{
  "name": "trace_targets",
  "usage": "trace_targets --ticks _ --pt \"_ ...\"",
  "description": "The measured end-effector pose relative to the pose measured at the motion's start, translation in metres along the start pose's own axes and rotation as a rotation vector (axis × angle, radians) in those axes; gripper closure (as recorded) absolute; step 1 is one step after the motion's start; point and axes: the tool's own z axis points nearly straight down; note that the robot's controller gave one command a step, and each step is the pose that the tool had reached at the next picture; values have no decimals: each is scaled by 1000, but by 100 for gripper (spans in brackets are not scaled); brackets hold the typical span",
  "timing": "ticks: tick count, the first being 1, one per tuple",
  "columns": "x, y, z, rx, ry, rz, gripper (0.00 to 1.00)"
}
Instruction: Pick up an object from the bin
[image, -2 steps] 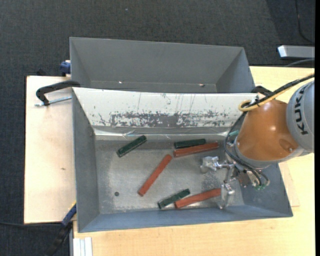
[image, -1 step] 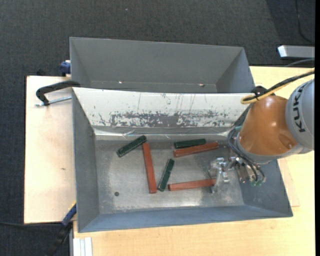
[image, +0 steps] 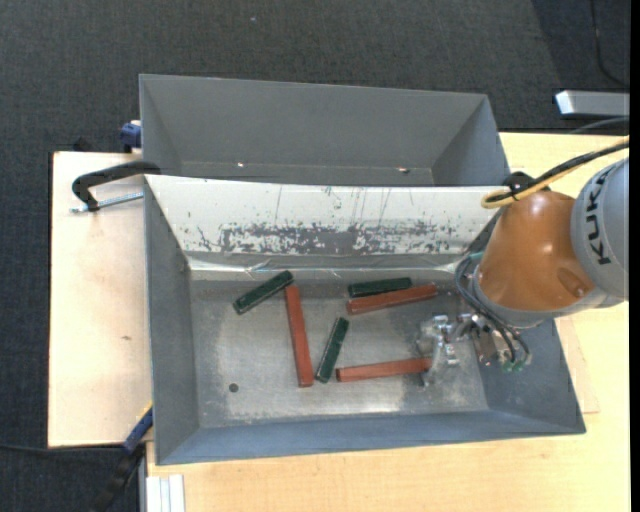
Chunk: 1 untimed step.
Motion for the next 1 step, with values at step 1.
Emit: trace_targets --ticks 1 --pt "-26 10 -130 0 -1 -45 100"
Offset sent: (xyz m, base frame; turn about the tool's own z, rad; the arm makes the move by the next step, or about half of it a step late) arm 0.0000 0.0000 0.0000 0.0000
